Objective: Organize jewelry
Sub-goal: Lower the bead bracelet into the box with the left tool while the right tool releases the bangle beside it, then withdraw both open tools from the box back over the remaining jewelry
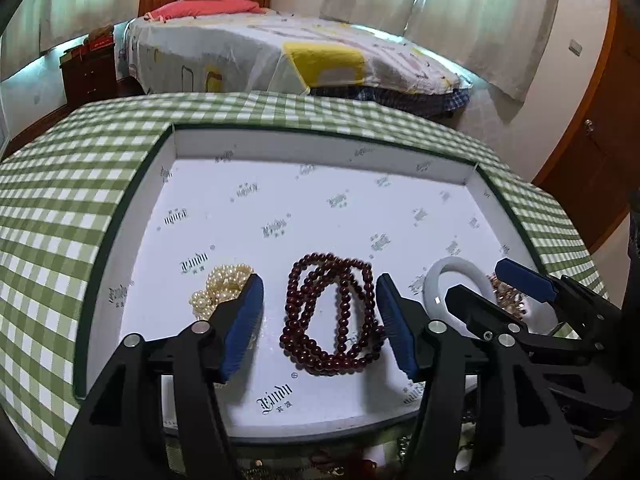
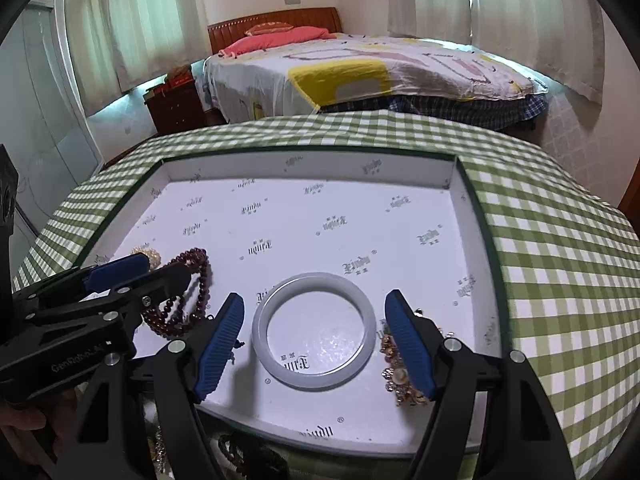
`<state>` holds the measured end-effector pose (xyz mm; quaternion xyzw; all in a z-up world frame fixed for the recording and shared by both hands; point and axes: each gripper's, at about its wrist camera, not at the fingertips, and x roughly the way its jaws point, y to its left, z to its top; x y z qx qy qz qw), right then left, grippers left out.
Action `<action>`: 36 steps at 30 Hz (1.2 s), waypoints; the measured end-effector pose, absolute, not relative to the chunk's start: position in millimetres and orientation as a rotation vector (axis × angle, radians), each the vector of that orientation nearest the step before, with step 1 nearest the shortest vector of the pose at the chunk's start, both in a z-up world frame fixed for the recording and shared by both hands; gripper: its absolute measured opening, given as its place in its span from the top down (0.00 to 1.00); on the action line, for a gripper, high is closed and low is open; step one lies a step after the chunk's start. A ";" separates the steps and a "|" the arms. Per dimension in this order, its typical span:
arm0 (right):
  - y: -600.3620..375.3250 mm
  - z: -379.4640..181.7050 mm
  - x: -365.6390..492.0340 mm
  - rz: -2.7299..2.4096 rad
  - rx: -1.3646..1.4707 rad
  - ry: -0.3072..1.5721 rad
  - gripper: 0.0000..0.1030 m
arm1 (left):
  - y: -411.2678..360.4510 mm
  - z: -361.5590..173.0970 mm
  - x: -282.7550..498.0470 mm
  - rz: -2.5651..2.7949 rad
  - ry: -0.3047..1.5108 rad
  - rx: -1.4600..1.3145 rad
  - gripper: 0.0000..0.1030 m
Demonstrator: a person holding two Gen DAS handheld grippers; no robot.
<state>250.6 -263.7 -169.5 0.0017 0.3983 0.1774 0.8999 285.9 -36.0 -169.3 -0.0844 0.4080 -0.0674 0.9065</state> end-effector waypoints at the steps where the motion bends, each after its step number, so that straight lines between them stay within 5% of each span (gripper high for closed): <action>1: -265.1 -165.6 247.9 0.362 0.004 0.813 0.31 | -36.2 -165.8 284.2 -0.140 0.830 -0.174 0.42; 17: -289.2 -122.0 191.4 0.287 0.044 0.672 0.31 | -27.1 -107.1 216.5 -0.058 0.588 -0.100 0.39; 36: -295.0 -152.9 117.8 0.264 0.026 0.681 0.31 | 12.7 -140.8 135.9 0.056 0.658 -0.100 0.39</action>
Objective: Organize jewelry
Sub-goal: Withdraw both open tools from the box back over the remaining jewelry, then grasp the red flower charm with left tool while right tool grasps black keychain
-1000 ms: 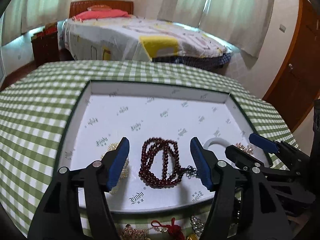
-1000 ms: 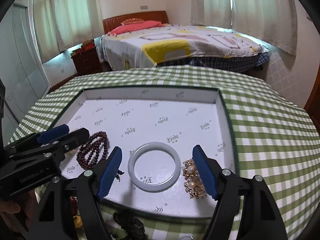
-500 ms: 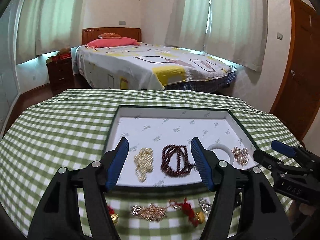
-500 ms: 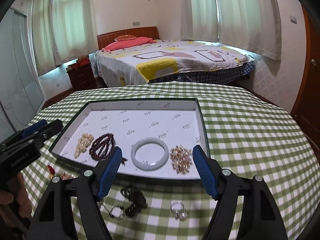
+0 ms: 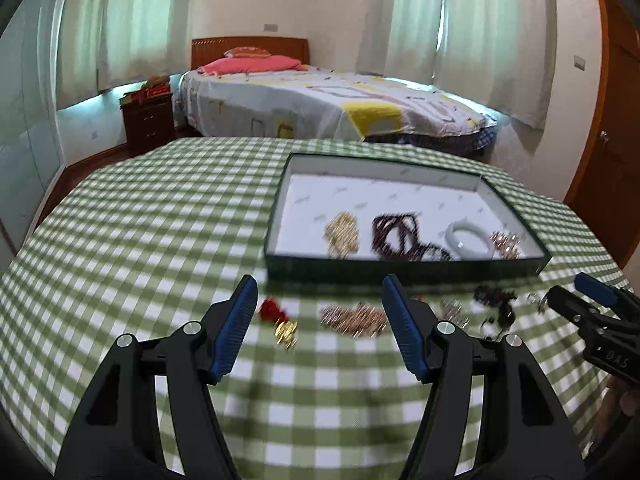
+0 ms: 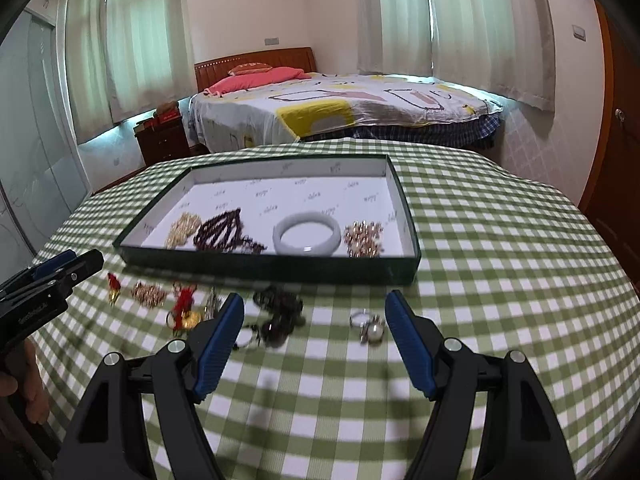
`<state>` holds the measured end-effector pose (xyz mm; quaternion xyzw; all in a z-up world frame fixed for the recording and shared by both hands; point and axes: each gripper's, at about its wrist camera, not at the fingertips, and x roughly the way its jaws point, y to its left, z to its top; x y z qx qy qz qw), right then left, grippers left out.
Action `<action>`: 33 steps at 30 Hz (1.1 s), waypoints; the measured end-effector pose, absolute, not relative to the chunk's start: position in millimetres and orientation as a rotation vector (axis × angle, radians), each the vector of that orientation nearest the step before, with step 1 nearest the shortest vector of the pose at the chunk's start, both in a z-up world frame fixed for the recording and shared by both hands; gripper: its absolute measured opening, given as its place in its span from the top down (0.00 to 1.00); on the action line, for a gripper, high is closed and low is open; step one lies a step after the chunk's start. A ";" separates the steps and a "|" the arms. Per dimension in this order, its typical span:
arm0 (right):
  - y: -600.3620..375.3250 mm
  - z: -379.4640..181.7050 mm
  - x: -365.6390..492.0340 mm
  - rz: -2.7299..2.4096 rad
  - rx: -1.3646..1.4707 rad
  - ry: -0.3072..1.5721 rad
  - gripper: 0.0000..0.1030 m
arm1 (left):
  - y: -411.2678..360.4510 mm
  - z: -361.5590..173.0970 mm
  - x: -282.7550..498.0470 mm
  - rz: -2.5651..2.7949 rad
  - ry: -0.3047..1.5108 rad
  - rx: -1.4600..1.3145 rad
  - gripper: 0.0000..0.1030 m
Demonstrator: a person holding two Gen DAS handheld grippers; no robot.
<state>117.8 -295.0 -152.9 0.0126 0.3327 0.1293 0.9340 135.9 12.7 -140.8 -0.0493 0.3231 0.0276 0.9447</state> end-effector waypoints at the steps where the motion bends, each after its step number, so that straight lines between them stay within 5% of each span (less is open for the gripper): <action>1: -294.7 -154.1 115.7 0.265 0.022 0.682 0.31 | 15.3 -143.8 132.4 0.061 0.665 -0.103 0.39; 17: -292.5 -166.4 111.0 0.272 0.016 0.707 0.31 | 36.1 -168.0 141.9 0.110 0.766 -0.131 0.41; 29: -289.9 -170.8 120.0 0.284 0.026 0.729 0.31 | 36.6 -179.9 164.0 0.092 0.878 -0.142 0.56; 33: -291.2 -171.6 121.0 0.282 0.029 0.733 0.31 | 33.1 -180.4 161.9 0.077 0.876 -0.127 0.73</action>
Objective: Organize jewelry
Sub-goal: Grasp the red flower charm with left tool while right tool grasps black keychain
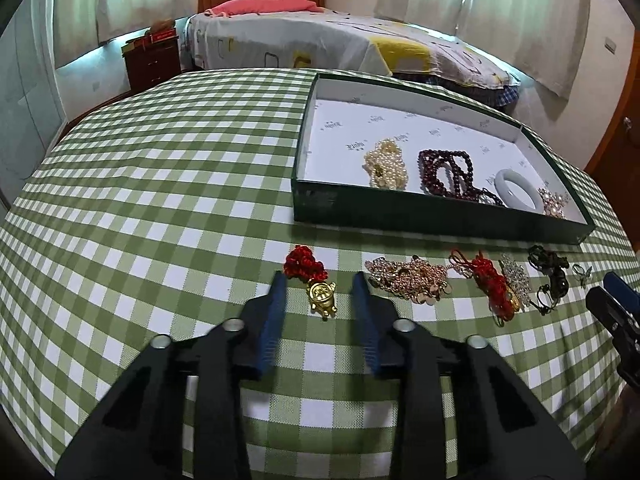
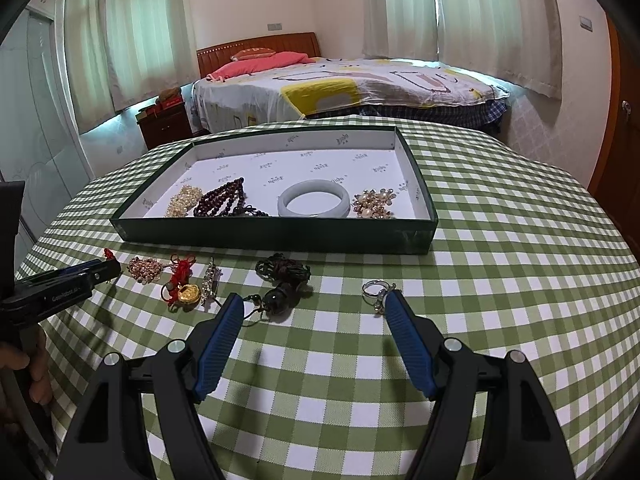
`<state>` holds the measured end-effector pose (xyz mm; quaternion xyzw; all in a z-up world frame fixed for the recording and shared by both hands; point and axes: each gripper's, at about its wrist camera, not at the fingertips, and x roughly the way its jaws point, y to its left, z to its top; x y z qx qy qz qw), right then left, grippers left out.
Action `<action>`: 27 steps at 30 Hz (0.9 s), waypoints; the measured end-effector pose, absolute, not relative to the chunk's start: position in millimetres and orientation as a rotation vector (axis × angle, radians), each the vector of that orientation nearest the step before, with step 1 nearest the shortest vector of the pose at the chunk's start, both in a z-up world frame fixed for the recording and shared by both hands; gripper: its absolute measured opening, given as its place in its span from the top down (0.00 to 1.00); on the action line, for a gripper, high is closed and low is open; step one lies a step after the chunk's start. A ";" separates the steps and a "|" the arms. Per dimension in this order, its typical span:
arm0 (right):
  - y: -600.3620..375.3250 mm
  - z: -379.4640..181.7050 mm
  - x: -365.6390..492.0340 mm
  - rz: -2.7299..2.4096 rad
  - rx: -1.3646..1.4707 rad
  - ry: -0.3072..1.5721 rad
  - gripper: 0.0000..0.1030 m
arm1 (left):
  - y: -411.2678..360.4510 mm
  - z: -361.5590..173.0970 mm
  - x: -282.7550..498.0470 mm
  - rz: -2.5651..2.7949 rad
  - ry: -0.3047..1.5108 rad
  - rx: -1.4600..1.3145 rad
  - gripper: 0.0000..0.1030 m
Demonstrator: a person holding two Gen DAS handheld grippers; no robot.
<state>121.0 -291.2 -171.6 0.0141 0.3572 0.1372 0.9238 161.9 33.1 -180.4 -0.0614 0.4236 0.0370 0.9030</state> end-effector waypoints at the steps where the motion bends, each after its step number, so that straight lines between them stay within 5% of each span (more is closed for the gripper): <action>1: -291.4 -171.4 120.9 0.280 0.029 0.732 0.31 | 33.4 -180.4 161.0 0.073 0.874 -0.129 0.78; 4: -292.3 -170.1 120.1 0.277 0.032 0.728 0.31 | 35.0 -181.2 159.1 0.062 0.871 -0.132 0.87; 23: -273.9 -165.8 132.0 0.311 0.002 0.743 0.31 | 41.9 -172.6 141.4 0.045 0.842 -0.122 0.88; 27: -266.4 -171.7 141.3 0.314 -0.017 0.772 0.43 | 44.0 -171.1 139.8 0.048 0.835 -0.122 0.88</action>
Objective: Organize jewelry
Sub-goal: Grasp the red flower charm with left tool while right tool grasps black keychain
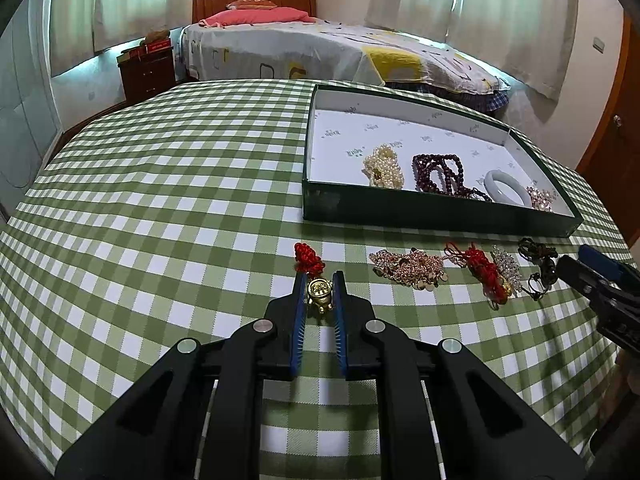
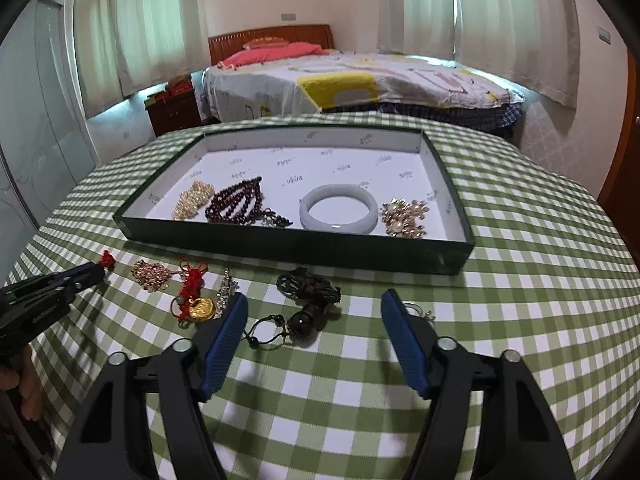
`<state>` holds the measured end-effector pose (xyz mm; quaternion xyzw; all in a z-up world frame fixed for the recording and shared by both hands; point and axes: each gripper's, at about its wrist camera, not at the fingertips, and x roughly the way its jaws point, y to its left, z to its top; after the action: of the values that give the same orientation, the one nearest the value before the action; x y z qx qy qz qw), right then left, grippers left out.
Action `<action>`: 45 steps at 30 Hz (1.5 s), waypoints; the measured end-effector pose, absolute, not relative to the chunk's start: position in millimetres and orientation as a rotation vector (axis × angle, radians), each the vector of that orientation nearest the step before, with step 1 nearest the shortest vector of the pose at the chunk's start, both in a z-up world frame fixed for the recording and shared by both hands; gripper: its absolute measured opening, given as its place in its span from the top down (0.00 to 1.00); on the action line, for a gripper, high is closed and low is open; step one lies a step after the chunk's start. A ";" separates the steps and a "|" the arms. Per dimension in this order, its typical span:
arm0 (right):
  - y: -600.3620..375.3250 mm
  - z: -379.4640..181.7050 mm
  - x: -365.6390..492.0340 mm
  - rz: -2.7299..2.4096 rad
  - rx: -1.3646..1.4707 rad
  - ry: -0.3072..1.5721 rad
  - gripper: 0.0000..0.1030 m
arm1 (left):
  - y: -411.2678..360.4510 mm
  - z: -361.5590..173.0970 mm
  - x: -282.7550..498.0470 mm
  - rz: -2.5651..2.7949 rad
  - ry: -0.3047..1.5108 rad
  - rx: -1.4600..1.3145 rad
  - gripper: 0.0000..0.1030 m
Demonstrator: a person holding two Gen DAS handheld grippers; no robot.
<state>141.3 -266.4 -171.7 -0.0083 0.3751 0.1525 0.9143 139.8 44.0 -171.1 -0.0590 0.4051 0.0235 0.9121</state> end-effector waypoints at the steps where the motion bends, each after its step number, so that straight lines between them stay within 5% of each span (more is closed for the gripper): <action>1: -265.8 -173.5 144.4 0.310 -0.018 0.785 0.45 | 44.2 -170.9 139.6 0.049 0.833 -0.122 0.88; 10: -262.3 -185.8 157.0 0.313 -0.032 0.878 0.58 | 43.6 -167.8 138.8 0.047 0.822 -0.113 0.88; 15: -269.6 -185.3 155.4 0.311 -0.025 0.881 0.79 | 43.4 -167.9 138.9 0.047 0.822 -0.112 0.88; 18: -273.0 -185.6 151.7 0.309 -0.027 0.873 0.83 | 42.7 -168.1 138.8 0.046 0.819 -0.110 0.88; 45: -286.9 -125.9 124.0 0.319 0.012 0.683 0.83 | 29.9 -112.6 123.1 -0.011 0.697 -0.116 0.88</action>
<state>124.0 -286.9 -125.9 0.0056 0.3334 0.1559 0.9298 123.1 29.9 -112.6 -0.0569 0.3413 -0.0055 0.9382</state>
